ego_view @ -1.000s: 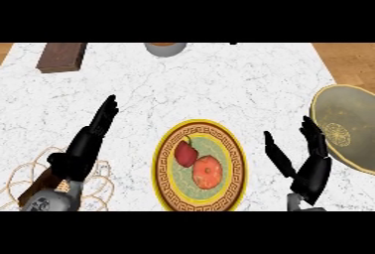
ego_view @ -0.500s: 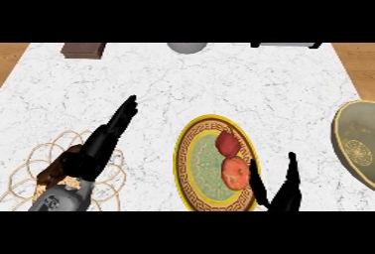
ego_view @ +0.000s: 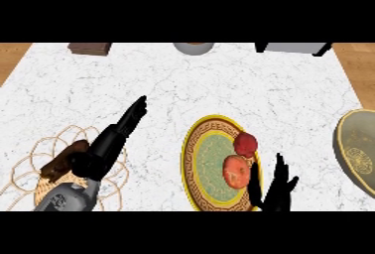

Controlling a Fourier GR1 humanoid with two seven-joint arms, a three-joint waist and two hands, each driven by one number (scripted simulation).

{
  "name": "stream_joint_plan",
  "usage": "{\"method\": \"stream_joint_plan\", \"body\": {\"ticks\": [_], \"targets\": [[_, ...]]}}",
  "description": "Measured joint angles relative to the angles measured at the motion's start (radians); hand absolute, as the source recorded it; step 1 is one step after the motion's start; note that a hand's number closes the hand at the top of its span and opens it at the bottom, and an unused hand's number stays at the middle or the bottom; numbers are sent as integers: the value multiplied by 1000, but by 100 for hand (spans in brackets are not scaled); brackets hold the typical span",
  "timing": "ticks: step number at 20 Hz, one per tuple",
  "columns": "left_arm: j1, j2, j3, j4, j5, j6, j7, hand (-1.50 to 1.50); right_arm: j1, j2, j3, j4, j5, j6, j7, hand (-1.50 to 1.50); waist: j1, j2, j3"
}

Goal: Pick the bell pepper from the plate and place it in the bowl

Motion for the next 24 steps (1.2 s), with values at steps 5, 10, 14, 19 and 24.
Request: {"method": "stream_joint_plan", "body": {"ticks": [5,10,14,19,24], "targets": [[-11,-4,0,5,2,-3,11,0,-34,-6,24,-28,57,94,205,-150,3,-1,-1],[-14,-7,-3,10,0,-6,17,0,-108,11,45,-51,132,213,448,-150,2,-2,13],[-18,-13,8,22,7,-3,27,0,-208,32,80,-63,213,319,649,-150,-5,-2,30],[-5,-17,6,25,2,-2,22,0,-331,46,123,-66,311,419,797,-150,-13,-4,44],[7,-11,21,33,4,-9,9,0,-405,50,111,-36,377,454,838,-150,-22,-4,49]]}}
